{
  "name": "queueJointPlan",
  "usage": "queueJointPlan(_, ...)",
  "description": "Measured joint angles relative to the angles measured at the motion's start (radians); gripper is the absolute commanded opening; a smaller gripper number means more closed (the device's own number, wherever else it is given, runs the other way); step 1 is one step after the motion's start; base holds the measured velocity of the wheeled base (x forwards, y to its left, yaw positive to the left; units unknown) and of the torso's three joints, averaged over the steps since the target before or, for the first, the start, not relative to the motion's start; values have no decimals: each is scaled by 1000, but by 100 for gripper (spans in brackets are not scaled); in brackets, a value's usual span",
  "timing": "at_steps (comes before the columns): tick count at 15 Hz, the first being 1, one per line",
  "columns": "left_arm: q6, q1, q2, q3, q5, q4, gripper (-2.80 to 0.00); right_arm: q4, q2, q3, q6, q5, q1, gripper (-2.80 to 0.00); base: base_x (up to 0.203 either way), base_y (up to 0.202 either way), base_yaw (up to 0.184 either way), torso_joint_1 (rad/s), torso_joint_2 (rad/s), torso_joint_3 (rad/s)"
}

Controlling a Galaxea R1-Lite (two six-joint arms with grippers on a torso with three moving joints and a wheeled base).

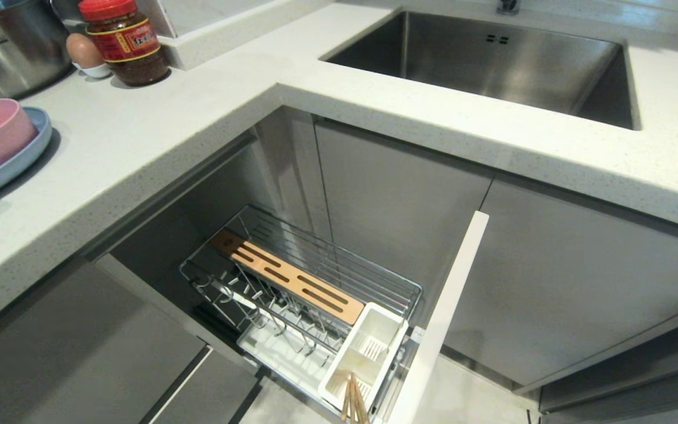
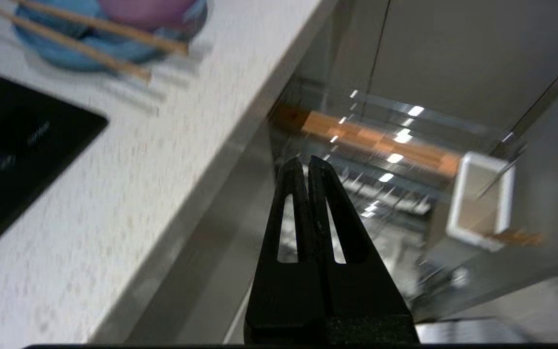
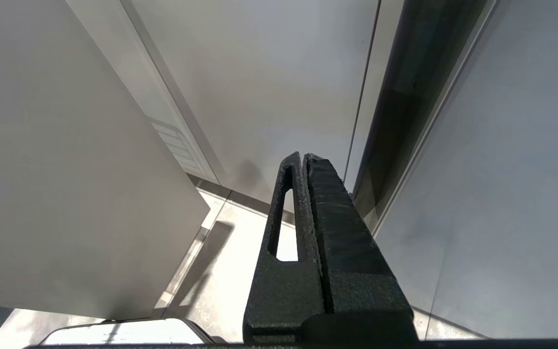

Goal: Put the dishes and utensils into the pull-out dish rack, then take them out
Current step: Close the cupboard

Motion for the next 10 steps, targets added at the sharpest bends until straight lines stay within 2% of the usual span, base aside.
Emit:
queueJointPlan(3,107,18,-166,204,76,-25,-280,0,0,0,0,0,0,-280,0,0,0,0,0,0)
queueJointPlan(6,51,22,-241,375,94,-158,-280,0,0,0,0,0,0,-280,0,0,0,0,0,0)
queueJointPlan(10,19,23,-269,695,92,-469,-280,0,0,0,0,0,0,-280,0,0,0,0,0,0)
